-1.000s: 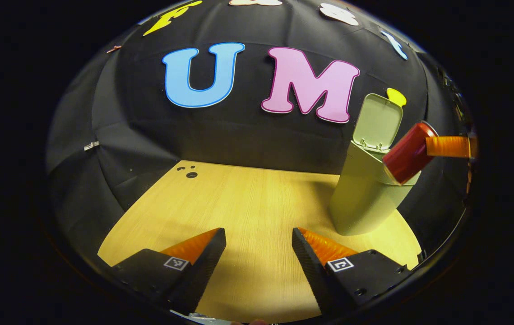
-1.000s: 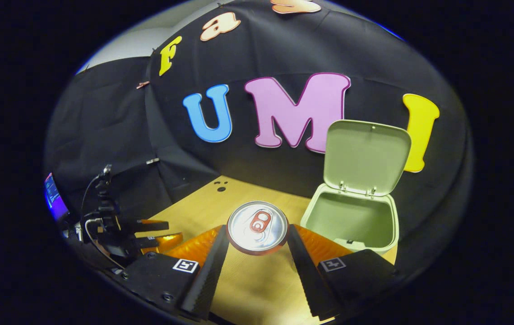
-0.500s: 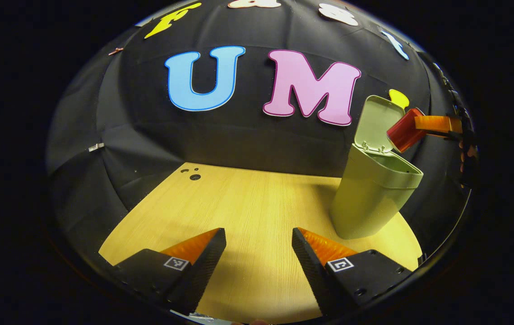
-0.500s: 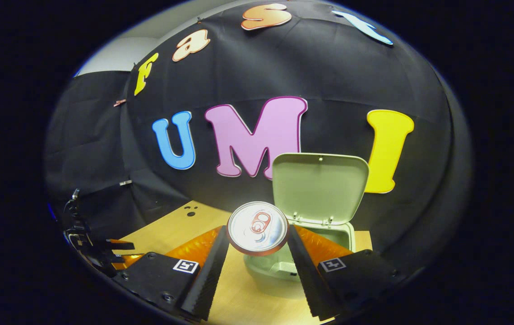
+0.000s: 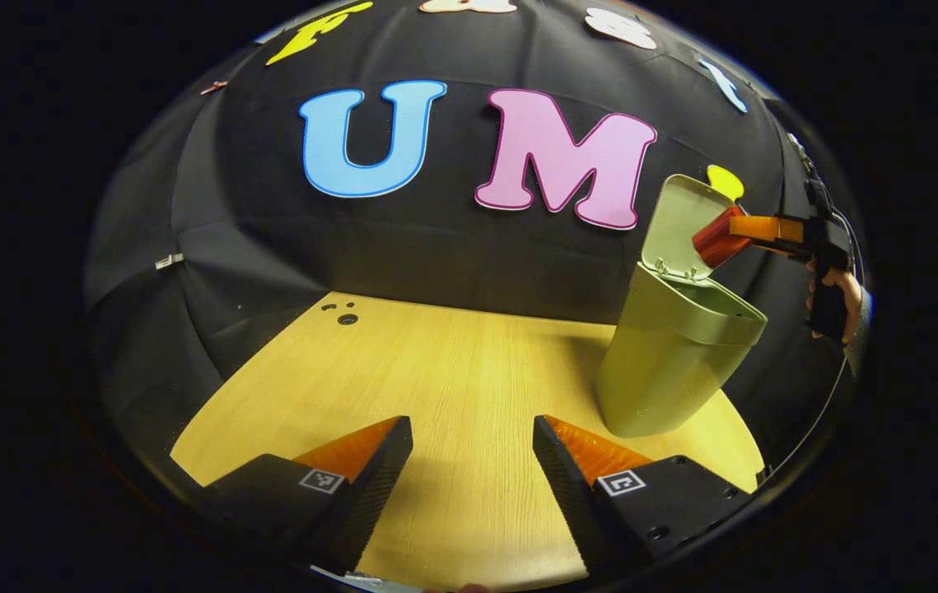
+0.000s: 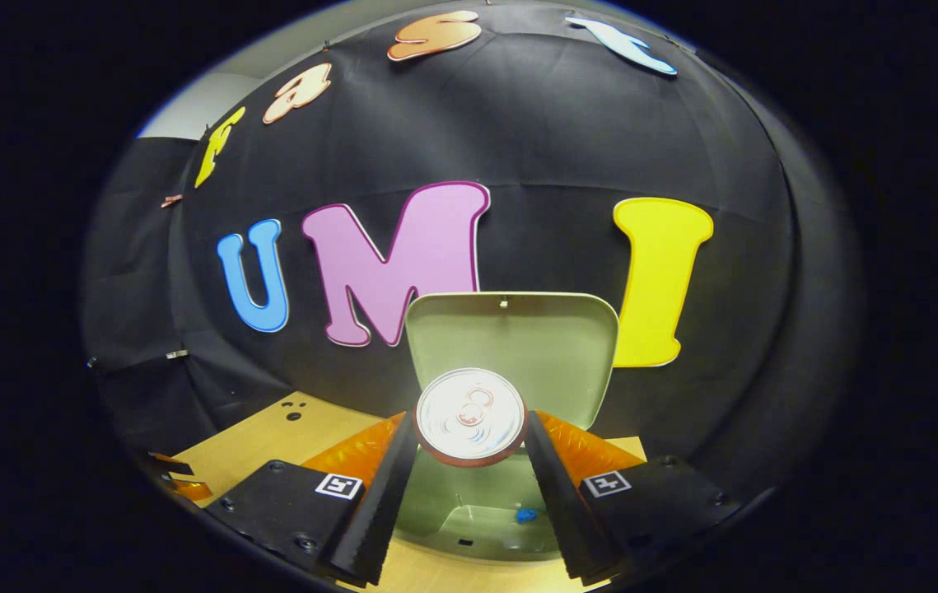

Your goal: Press the lid of the desktop garbage bin to open it, pick up the crumpled paper on the desktop and throw it into the bin, then pick up the pop can on the desktop and drop it into the bin, and finally close the garbage bin lid.

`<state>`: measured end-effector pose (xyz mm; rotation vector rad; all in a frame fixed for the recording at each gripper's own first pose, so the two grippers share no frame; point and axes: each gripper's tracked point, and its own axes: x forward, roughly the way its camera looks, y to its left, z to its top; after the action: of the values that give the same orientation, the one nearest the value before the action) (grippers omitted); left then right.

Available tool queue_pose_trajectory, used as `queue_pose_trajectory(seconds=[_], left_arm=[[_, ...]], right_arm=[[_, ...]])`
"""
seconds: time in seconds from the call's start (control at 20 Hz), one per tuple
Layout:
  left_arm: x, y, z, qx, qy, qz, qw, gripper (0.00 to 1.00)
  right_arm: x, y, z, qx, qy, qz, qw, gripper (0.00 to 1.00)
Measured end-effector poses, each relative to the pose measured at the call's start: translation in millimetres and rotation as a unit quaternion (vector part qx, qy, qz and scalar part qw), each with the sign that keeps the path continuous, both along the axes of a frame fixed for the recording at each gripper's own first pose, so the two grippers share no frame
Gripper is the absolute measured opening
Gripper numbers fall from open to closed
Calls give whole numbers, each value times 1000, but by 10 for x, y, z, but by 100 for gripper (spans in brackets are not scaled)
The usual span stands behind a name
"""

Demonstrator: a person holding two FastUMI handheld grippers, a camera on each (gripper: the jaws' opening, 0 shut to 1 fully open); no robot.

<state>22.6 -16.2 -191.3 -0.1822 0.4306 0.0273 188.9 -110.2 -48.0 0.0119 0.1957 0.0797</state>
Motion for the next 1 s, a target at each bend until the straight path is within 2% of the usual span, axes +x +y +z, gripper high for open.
queue_pose_trajectory(seconds=[0.5,0.75,0.9,1.0], left_arm=[[75,-54,20,5,1,-24,1000,95],[81,-62,-8,5,5,-34,999,95],[113,-51,-1,5,5,-37,999,95],[112,-38,-14,5,5,-39,999,95]], right_arm=[[9,-394,-858,2,109,-62,992,83],[64,-467,-1113,9,142,-72,987,83],[97,-461,-1151,1,145,-73,987,81],[91,-423,-1143,7,144,-76,987,83]])
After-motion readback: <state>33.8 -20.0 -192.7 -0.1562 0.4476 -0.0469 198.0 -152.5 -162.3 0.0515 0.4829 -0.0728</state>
